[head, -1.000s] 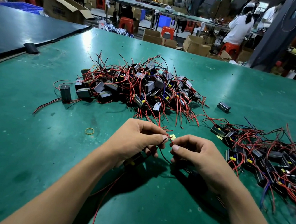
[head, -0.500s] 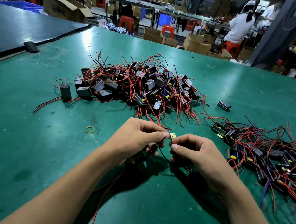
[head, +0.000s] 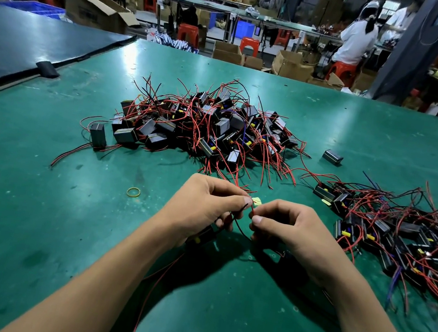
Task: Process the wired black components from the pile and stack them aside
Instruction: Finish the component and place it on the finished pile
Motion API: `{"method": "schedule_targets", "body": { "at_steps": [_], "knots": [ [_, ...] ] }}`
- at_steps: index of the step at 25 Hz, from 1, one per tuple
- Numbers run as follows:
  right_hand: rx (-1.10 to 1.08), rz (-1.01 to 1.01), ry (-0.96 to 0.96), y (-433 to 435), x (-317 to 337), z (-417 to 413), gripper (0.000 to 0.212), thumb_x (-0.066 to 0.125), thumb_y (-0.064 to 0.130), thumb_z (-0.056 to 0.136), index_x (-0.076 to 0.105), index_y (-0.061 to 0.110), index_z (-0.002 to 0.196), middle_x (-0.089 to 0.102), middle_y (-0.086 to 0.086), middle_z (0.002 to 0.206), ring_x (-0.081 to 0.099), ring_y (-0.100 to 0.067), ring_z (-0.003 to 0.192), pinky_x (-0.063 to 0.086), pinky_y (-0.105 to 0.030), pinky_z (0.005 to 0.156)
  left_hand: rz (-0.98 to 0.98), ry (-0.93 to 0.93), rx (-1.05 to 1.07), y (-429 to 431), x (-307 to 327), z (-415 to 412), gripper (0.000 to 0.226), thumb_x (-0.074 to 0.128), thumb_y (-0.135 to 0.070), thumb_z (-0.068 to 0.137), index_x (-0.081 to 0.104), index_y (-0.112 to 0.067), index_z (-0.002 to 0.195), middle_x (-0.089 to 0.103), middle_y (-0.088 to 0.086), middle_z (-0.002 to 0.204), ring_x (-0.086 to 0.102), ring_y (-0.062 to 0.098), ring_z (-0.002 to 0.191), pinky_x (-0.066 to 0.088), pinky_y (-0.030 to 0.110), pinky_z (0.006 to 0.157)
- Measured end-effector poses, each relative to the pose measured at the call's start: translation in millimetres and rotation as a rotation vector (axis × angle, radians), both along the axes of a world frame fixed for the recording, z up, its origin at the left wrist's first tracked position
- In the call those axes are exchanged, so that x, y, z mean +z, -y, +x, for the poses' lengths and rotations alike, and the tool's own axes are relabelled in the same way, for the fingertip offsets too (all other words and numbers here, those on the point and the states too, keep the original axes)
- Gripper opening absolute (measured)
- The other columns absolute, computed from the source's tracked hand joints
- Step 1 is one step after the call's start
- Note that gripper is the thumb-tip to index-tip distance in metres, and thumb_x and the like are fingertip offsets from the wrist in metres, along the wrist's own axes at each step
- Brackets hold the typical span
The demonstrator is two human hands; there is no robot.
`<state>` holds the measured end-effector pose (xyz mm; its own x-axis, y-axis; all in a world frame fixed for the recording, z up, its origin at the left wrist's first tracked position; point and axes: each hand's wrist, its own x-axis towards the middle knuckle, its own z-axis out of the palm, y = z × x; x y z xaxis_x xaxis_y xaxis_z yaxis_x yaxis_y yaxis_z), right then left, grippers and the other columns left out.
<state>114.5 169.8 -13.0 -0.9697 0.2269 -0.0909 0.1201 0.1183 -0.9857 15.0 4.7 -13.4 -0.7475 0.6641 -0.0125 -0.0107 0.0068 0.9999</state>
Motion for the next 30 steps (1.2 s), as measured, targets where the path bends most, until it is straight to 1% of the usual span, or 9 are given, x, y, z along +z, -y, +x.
{"method": "schedule_targets", "body": {
  "at_steps": [4, 6, 8, 11, 17, 20, 25, 27, 30],
  "knots": [
    [0.019, 0.128, -0.037, 0.9, 2.0, 1.1, 0.004, 0.071, 0.013, 0.091, 0.074, 0.012, 0.093, 0.073, -0.002, 0.078, 0.068, -0.013, 0.068, 0.056, -0.026, 0.068, -0.004, -0.138, 0.051, 0.0, 0.9, 1.9, 0.008, 0.073, -0.012, 0.085, 0.077, -0.011, 0.078, 0.064, 0.003, 0.060, 0.050, 0.015, 0.054, 0.041, 0.019, 0.050],
    [-0.043, 0.260, -0.133, 1.8, 2.7, 0.9, 0.007, 0.072, 0.020, 0.091, 0.074, 0.019, 0.097, 0.075, 0.000, 0.083, 0.070, -0.014, 0.072, 0.058, -0.031, 0.075, 0.010, -0.171, 0.055, -0.5, 0.5, 3.0, 0.007, 0.072, -0.010, 0.086, 0.076, -0.007, 0.081, 0.061, 0.004, 0.060, 0.048, 0.014, 0.053, 0.042, 0.018, 0.050],
    [-0.072, 0.311, -0.225, 3.4, 3.9, 0.8, 0.009, 0.073, 0.023, 0.090, 0.074, 0.024, 0.099, 0.076, 0.002, 0.085, 0.072, -0.014, 0.074, 0.059, -0.028, 0.073, 0.024, -0.180, 0.051, -0.7, 0.4, 3.6, 0.006, 0.071, -0.009, 0.086, 0.076, -0.006, 0.083, 0.061, 0.003, 0.060, 0.048, 0.014, 0.052, 0.044, 0.022, 0.050],
    [-0.052, 0.309, -0.266, 4.7, 3.8, 0.7, 0.012, 0.073, 0.017, 0.090, 0.075, 0.025, 0.098, 0.076, 0.001, 0.084, 0.069, -0.010, 0.072, 0.054, -0.022, 0.070, 0.054, -0.158, 0.056, -1.0, 0.6, 3.5, 0.005, 0.072, -0.007, 0.085, 0.076, -0.008, 0.082, 0.062, 0.003, 0.059, 0.048, 0.012, 0.051, 0.045, 0.022, 0.049],
    [-0.076, 0.277, -0.257, 4.5, 3.1, 1.1, 0.014, 0.073, 0.013, 0.089, 0.073, 0.023, 0.099, 0.075, -0.006, 0.085, 0.069, -0.014, 0.074, 0.058, -0.034, 0.077, 0.066, -0.137, 0.042, -0.5, 0.3, 4.5, 0.005, 0.074, -0.008, 0.084, 0.078, -0.011, 0.082, 0.065, 0.007, 0.063, 0.051, 0.016, 0.058, 0.045, 0.022, 0.052],
    [-0.069, 0.259, -0.258, 4.2, 3.8, 1.5, 0.016, 0.073, 0.011, 0.089, 0.072, 0.022, 0.100, 0.075, -0.006, 0.083, 0.068, -0.013, 0.073, 0.058, -0.030, 0.075, 0.053, -0.148, 0.045, -1.2, 2.0, 5.5, 0.007, 0.075, -0.009, 0.083, 0.078, -0.014, 0.081, 0.069, 0.016, 0.071, 0.054, 0.016, 0.064, 0.045, 0.020, 0.057],
    [-0.083, 0.272, -0.253, 4.8, 2.4, 0.0, 0.013, 0.074, 0.011, 0.088, 0.073, 0.021, 0.097, 0.075, -0.004, 0.081, 0.069, -0.014, 0.071, 0.056, -0.030, 0.074, 0.024, -0.187, 0.068, -2.3, 3.3, 7.8, 0.008, 0.071, -0.008, 0.086, 0.077, -0.012, 0.081, 0.061, -0.001, 0.058, 0.047, 0.010, 0.052, 0.040, 0.017, 0.048],
    [-0.094, 0.301, -0.274, 5.1, 3.5, 0.8, 0.007, 0.074, 0.017, 0.089, 0.074, 0.021, 0.094, 0.076, -0.002, 0.082, 0.072, -0.015, 0.071, 0.057, -0.031, 0.073, -0.009, -0.264, 0.086, -2.0, 2.8, 7.6, 0.006, 0.071, -0.009, 0.087, 0.076, -0.009, 0.083, 0.058, -0.001, 0.056, 0.044, 0.010, 0.050, 0.036, 0.016, 0.046],
    [-0.145, 0.386, -0.311, 9.0, 5.6, 2.8, 0.005, 0.074, 0.028, 0.088, 0.074, 0.024, 0.085, 0.074, 0.001, 0.075, 0.071, -0.016, 0.065, 0.057, -0.031, 0.067, -0.054, -0.430, 0.084, -1.3, 1.6, 8.5, 0.008, 0.070, -0.008, 0.086, 0.076, -0.008, 0.082, 0.051, -0.010, 0.047, 0.038, 0.002, 0.044, 0.031, 0.014, 0.045]
  ]
}}
